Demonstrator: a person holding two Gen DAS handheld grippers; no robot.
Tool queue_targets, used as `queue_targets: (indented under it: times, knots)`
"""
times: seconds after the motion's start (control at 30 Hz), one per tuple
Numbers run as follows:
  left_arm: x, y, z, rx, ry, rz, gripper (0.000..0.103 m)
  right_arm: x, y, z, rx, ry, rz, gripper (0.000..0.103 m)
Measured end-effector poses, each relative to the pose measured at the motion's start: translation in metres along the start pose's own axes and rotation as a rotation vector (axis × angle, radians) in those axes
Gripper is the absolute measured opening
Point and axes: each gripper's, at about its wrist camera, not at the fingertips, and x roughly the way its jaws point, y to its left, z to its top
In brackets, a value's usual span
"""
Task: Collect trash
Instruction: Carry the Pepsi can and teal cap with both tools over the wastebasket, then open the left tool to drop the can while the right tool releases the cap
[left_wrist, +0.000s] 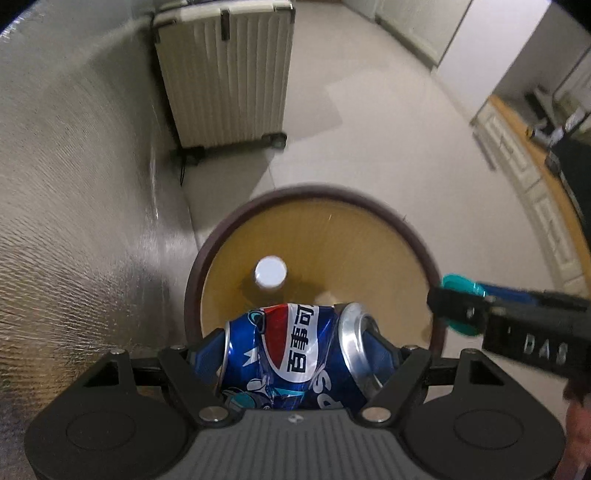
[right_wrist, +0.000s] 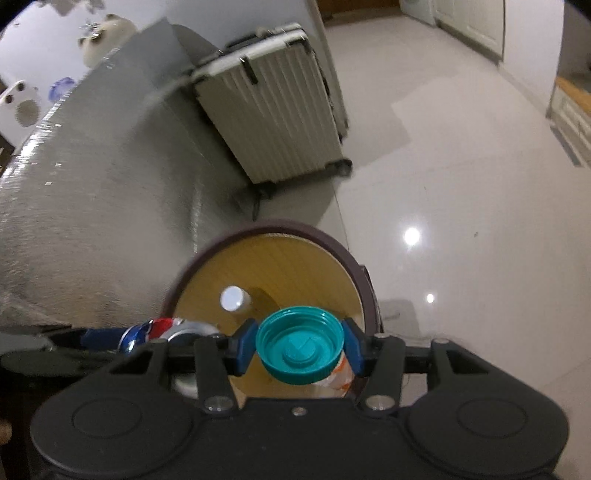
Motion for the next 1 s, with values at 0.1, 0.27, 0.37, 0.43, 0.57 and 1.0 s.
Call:
queue_targets:
  times: [0.1, 0.27, 0.37, 0.43, 0.57, 1.0]
  knots:
    - [0.01, 0.001, 0.001, 0.028, 0.03, 0.029, 0.079, 0.014, -0.004, -0.001, 0.035, 0.022, 0.009, 0.05]
    - [0.019, -0.008, 0.002, 0.091, 0.055, 0.005, 0.08, 0.026, 0.001, 0.002, 0.042, 0.037, 0.022, 0.05]
    - [0.024, -0.011, 0.0, 0.13, 0.066, 0.008, 0.08, 0.031, 0.007, 0.008, 0.035, 0.038, 0.028, 0.05]
    - [0.027, -0.014, -0.002, 0.15, 0.075, 0.002, 0.08, 0.031, 0.011, 0.01, 0.033, 0.036, 0.034, 0.05]
    - [0.032, -0.017, -0.003, 0.179, 0.078, -0.01, 0.101, 0.034, 0.015, 0.017, 0.021, 0.034, 0.046, 0.05]
    - [0.038, -0.018, -0.01, 0.204, 0.148, 0.038, 0.103, 0.042, 0.021, 0.017, -0.009, 0.047, 0.031, 0.07]
